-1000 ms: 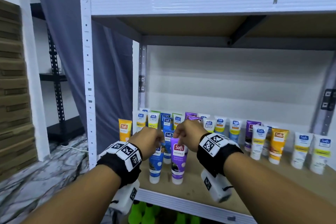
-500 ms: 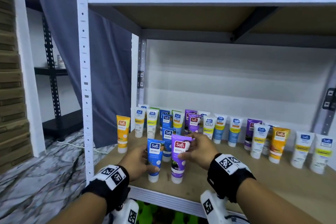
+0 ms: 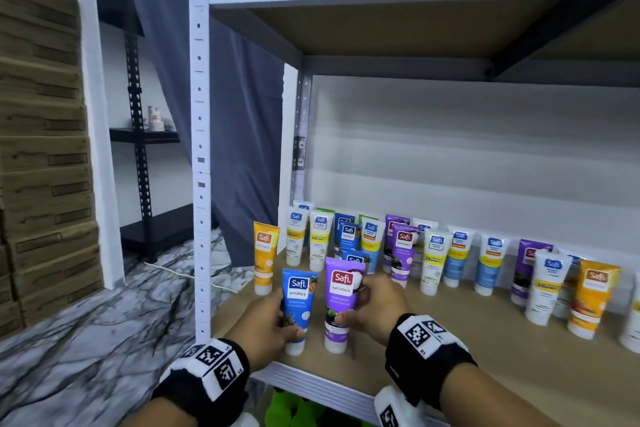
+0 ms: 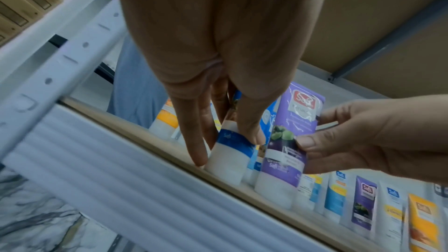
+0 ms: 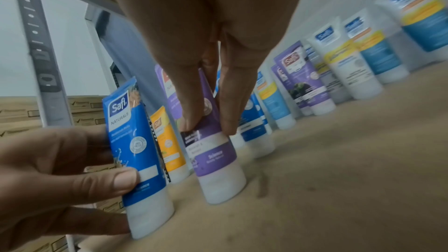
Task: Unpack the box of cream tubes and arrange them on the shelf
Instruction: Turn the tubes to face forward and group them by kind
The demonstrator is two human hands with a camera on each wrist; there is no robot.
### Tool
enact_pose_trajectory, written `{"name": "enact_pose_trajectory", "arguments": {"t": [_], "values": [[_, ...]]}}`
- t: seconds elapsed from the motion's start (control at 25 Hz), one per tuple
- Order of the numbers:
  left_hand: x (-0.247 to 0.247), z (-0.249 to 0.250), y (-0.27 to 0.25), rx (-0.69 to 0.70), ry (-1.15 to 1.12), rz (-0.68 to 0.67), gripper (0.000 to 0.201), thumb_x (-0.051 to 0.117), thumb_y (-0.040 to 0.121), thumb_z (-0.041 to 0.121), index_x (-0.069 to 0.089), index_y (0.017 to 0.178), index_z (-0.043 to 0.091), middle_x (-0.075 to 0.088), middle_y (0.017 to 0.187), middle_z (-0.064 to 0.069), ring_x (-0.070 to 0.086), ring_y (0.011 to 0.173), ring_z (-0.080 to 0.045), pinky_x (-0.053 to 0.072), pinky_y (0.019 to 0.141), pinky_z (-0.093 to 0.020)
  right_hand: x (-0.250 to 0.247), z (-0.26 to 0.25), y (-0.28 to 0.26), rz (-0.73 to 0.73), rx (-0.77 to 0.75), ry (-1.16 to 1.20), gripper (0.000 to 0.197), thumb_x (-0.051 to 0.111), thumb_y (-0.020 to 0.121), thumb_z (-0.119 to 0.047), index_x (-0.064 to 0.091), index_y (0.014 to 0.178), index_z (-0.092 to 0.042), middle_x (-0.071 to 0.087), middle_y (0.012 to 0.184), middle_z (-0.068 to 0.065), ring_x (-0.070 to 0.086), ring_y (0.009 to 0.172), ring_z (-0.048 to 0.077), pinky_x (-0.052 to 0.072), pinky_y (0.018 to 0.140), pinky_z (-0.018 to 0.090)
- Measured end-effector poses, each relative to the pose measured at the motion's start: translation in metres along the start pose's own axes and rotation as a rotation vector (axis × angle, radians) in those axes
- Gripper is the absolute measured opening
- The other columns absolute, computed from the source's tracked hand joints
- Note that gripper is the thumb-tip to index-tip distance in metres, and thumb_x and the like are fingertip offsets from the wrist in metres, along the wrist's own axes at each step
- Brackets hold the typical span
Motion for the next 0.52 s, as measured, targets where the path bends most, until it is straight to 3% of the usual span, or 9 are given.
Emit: {"name": "enact_pose_trajectory", "arguments": {"t": [0.04, 0.12, 0.2, 0.36, 0.52], "values": [[-0.006, -0.004, -0.002, -0.011, 0.028, 0.020, 0.039, 0.073, 0.082, 0.018, 0.053, 0.113, 0.029, 0.062, 0.091, 0.015, 0.056, 0.071, 0.006, 0.041, 0.062, -0.003, 0.007, -0.005, 0.007, -0.001, -0.003, -0.032, 0.032, 0.086, 0.063, -0.007, 0.068, 0.086, -0.019, 0.068, 0.076, -0.011, 0.063, 0.071, 0.000, 0.052, 0.061, 0.015], [-0.017, -0.014, -0.004, -0.038, 0.073, 0.064, 0.042, 0.074, 0.078, 0.027, 0.053, 0.113, 0.034, 0.063, 0.091, 0.016, 0.059, 0.077, 0.003, 0.046, 0.070, -0.010, 0.020, -0.012, 0.023, 0.012, 0.012, -0.083, 0.034, 0.086, 0.064, -0.011, 0.071, 0.093, -0.016, 0.070, 0.082, -0.008, 0.063, 0.074, 0.003, 0.042, 0.055, 0.010], [-0.026, -0.022, -0.005, -0.063, 0.097, 0.097, 0.041, 0.075, 0.076, 0.028, 0.053, 0.109, 0.037, 0.063, 0.090, 0.016, 0.059, 0.077, 0.000, 0.049, 0.073, -0.019, 0.031, -0.018, 0.039, 0.024, 0.035, -0.122, 0.035, 0.085, 0.063, -0.012, 0.072, 0.096, -0.014, 0.073, 0.089, -0.002, 0.066, 0.080, 0.009, 0.046, 0.060, 0.014], [-0.036, -0.034, -0.003, -0.108, 0.062, 0.134, 0.041, 0.075, 0.078, 0.015, 0.054, 0.109, 0.031, 0.066, 0.086, 0.012, 0.060, 0.072, 0.002, 0.044, 0.065, -0.011, 0.054, -0.026, 0.074, 0.083, 0.056, -0.176, 0.042, 0.086, 0.059, -0.017, 0.069, 0.097, -0.015, 0.072, 0.095, 0.001, 0.068, 0.088, 0.016, 0.055, 0.077, 0.027], [-0.038, -0.041, -0.002, -0.129, 0.047, 0.170, 0.042, 0.076, 0.076, 0.014, 0.056, 0.108, 0.031, 0.067, 0.087, 0.011, 0.063, 0.073, 0.001, 0.052, 0.070, -0.016, 0.065, -0.028, 0.097, 0.137, 0.095, -0.190, 0.045, 0.085, 0.063, -0.016, 0.066, 0.104, -0.013, 0.068, 0.102, 0.004, 0.065, 0.091, 0.019, 0.051, 0.073, 0.025]]}}
Point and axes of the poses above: each hand's wrist, its own y-axis towards the middle knuckle, its own x-axis out of the palm, z = x × y, the point moved 4 cm from there along y, towards the middle knuckle
